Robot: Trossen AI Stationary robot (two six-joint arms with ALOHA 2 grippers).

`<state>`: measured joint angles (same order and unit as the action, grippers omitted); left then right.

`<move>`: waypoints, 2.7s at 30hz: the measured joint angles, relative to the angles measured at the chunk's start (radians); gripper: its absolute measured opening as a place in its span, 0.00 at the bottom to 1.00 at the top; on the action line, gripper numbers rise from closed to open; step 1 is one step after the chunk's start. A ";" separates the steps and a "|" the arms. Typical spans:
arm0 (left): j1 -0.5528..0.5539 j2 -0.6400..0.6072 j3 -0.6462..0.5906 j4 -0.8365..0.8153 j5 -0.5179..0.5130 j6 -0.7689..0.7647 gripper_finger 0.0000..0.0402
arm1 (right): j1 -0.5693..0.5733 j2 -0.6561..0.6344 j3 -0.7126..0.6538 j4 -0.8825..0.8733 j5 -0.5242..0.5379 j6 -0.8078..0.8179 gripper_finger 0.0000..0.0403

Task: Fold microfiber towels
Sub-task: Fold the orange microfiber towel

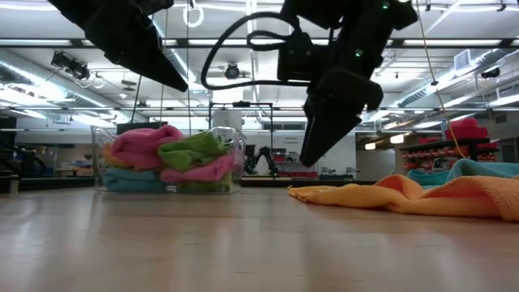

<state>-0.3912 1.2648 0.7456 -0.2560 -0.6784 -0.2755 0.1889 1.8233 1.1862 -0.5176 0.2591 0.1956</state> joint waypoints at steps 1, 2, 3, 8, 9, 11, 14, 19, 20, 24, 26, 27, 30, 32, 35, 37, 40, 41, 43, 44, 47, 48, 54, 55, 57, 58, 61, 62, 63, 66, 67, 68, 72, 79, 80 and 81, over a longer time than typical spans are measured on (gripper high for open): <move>-0.003 0.000 0.000 -0.003 0.000 -0.004 0.20 | 0.008 0.000 -0.015 0.038 0.007 0.004 0.51; -0.007 0.000 0.000 -0.005 0.000 -0.006 0.20 | 0.015 0.000 -0.031 0.074 0.013 0.004 0.51; -0.013 0.000 0.000 -0.005 0.000 -0.007 0.20 | 0.023 0.000 -0.049 0.105 0.031 -0.001 0.51; -0.031 0.000 0.000 -0.004 0.001 -0.009 0.18 | 0.043 0.000 -0.103 0.171 0.140 -0.004 0.51; -0.034 0.000 0.000 -0.004 0.001 -0.009 0.18 | 0.043 0.000 -0.113 0.191 0.140 -0.005 0.51; -0.035 0.000 0.000 -0.003 0.001 -0.010 0.17 | 0.043 0.000 -0.152 0.261 0.140 -0.011 0.51; -0.035 0.000 0.000 -0.003 0.000 -0.013 0.17 | 0.042 0.000 -0.212 0.384 0.140 -0.039 0.51; -0.035 0.000 0.000 -0.003 0.000 -0.028 0.19 | 0.032 0.000 -0.275 0.484 0.140 -0.050 0.51; -0.035 0.000 0.000 -0.003 0.000 -0.028 0.19 | 0.028 0.000 -0.282 0.498 0.140 -0.062 0.51; -0.034 0.000 0.000 -0.004 0.000 -0.028 0.18 | -0.011 0.000 -0.292 0.505 0.193 -0.095 0.51; -0.034 0.000 0.000 -0.003 0.000 -0.028 0.17 | -0.060 0.000 -0.280 0.505 0.180 -0.096 0.51; -0.034 0.000 0.000 -0.004 0.000 -0.028 0.17 | -0.093 0.000 -0.273 0.509 0.154 -0.094 0.51; -0.034 0.000 0.000 -0.004 0.001 -0.028 0.16 | -0.185 0.000 -0.268 0.509 0.081 -0.082 0.51; -0.034 0.000 0.000 -0.007 0.001 -0.028 0.16 | -0.231 0.000 -0.268 0.508 0.055 -0.081 0.51; -0.034 0.000 0.000 -0.020 0.001 -0.029 0.17 | -0.273 0.000 -0.268 0.506 0.027 -0.087 0.51; -0.034 0.000 0.000 -0.032 0.001 -0.029 0.17 | -0.289 0.000 -0.268 0.506 0.008 -0.097 0.51; -0.034 0.000 0.000 -0.034 0.001 -0.028 0.17 | -0.298 0.000 -0.268 0.506 -0.046 -0.108 0.50; -0.034 0.000 0.000 -0.035 0.001 -0.028 0.17 | -0.300 0.003 -0.269 0.509 -0.063 -0.115 0.49; -0.034 0.000 0.000 -0.036 0.001 -0.029 0.16 | -0.301 0.016 -0.276 0.517 -0.070 -0.120 0.46; -0.034 0.000 0.000 -0.039 0.001 -0.029 0.16 | -0.306 0.019 -0.281 0.521 -0.072 -0.120 0.45; -0.034 0.000 0.000 -0.059 0.003 -0.046 0.15 | -0.314 0.031 -0.290 0.556 -0.081 -0.105 0.41; -0.034 0.000 0.000 -0.062 0.002 -0.055 0.15 | -0.316 0.032 -0.291 0.560 -0.081 -0.100 0.41; -0.034 0.000 0.000 -0.073 0.003 -0.062 0.17 | -0.316 0.037 -0.290 0.556 -0.081 -0.028 0.28; -0.034 0.000 0.000 -0.073 0.003 -0.062 0.17 | -0.316 0.038 -0.290 0.555 -0.080 -0.022 0.23; -0.034 0.000 0.000 -0.073 0.003 -0.062 0.17 | -0.317 0.036 -0.290 0.553 -0.074 -0.022 0.13; -0.034 0.000 0.000 -0.074 0.003 -0.062 0.17 | -0.318 0.036 -0.290 0.552 -0.071 -0.022 0.08; -0.034 0.000 0.000 -0.076 0.003 -0.062 0.15 | -0.318 0.036 -0.271 0.525 -0.084 -0.025 0.02; -0.034 0.000 0.000 -0.076 0.003 -0.062 0.15 | -0.318 0.033 -0.261 0.508 -0.089 -0.022 0.02; -0.034 0.000 0.000 -0.078 0.003 -0.062 0.15 | -0.317 0.029 -0.249 0.488 -0.098 -0.022 0.02; -0.034 0.000 0.000 -0.079 0.003 -0.062 0.14 | -0.302 -0.005 -0.191 0.422 -0.101 -0.034 0.02; -0.034 0.000 0.000 -0.079 0.003 -0.062 0.14 | -0.295 -0.025 -0.165 0.407 -0.102 -0.040 0.02; -0.034 0.000 0.000 -0.081 0.003 -0.062 0.14 | -0.287 -0.042 -0.138 0.380 -0.104 -0.047 0.01; -0.034 0.000 0.000 -0.086 0.003 -0.085 0.14 | -0.251 -0.101 -0.045 0.249 -0.104 -0.074 0.01; -0.038 0.000 0.000 -0.087 0.022 -0.108 0.15 | -0.168 -0.246 0.079 0.122 -0.075 -0.122 0.01; -0.039 0.000 0.000 -0.086 0.028 -0.108 0.14 | -0.154 -0.272 0.098 0.110 -0.074 -0.125 0.01; -0.042 0.000 0.000 -0.087 0.029 -0.108 0.14 | -0.142 -0.299 0.119 0.099 -0.072 -0.129 0.01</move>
<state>-0.4337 1.2648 0.7456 -0.3427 -0.6495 -0.3832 0.0468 1.5248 1.3056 -0.4191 0.1867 0.0664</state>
